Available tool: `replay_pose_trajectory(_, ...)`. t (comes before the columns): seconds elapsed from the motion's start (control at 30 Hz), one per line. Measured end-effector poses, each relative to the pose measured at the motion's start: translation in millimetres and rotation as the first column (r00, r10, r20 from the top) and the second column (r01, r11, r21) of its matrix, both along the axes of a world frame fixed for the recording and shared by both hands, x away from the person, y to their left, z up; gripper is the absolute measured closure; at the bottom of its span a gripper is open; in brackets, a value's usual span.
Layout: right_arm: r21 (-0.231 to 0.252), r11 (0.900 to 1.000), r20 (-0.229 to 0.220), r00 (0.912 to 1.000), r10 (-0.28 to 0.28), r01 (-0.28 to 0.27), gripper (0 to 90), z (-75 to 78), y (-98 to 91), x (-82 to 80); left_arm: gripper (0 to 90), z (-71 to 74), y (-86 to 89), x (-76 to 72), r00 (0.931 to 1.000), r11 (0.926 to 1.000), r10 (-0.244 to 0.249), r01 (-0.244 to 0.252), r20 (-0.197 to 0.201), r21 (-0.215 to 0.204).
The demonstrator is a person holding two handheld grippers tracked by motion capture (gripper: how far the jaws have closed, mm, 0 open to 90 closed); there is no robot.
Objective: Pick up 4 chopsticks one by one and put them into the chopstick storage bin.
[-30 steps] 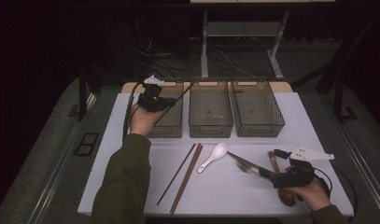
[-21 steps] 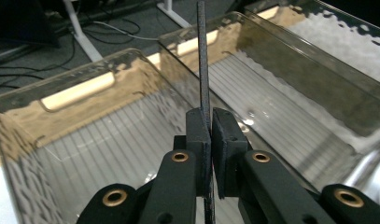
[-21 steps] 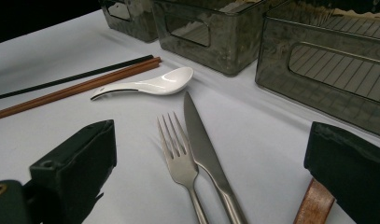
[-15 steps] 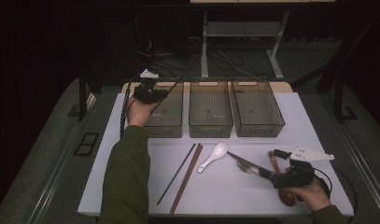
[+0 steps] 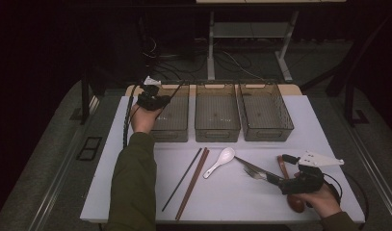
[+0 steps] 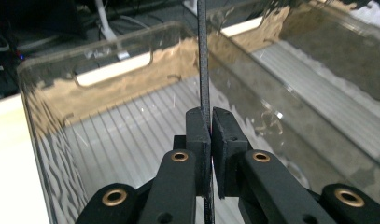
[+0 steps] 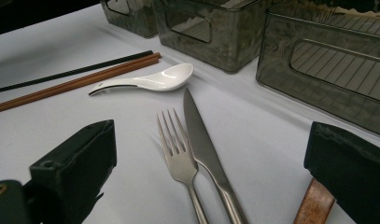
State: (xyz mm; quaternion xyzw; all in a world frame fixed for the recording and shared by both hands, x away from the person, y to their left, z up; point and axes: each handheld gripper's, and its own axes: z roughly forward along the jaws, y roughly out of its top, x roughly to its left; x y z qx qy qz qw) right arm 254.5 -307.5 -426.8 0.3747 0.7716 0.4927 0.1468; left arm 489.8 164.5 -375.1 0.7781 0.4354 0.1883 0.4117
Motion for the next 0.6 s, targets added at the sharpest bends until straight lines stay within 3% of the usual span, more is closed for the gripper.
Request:
replay_pose_trajectory(0.07,0.001,1.0,0.0,1.0,-0.001,0.001,2.7,0.0,0.1,0.0,82.9,-3.0,1.7,0.1,0.9999,0.9997,0.006,-0.006,-0.014,-0.025)
replay_pose_trajectory(0.17,0.002,1.0,0.001,1.0,-0.002,0.002,2.7,0.3,-0.3,-0.5,68.6,-1.6,2.0,-0.8,0.9996,0.9994,0.027,-0.027,0.002,-0.022)
replay_pose_trajectory(0.23,0.004,1.0,-0.002,1.0,-0.004,0.004,2.7,0.5,-0.7,-0.5,65.7,0.2,2.0,-1.4,0.9996,0.9996,0.027,-0.027,0.006,-0.007)
replay_pose_trajectory(0.43,0.001,1.0,0.0,1.0,-0.005,0.005,2.7,0.4,-0.7,-0.2,60.4,4.4,1.6,-4.2,0.9999,0.9997,0.007,-0.007,0.012,-0.024)
replay_pose_trajectory(0.6,-0.002,1.0,0.001,1.0,-0.007,0.007,2.7,0.2,-0.8,0.1,56.2,9.1,-1.5,-8.6,0.9999,0.9998,-0.015,0.015,0.008,-0.016)
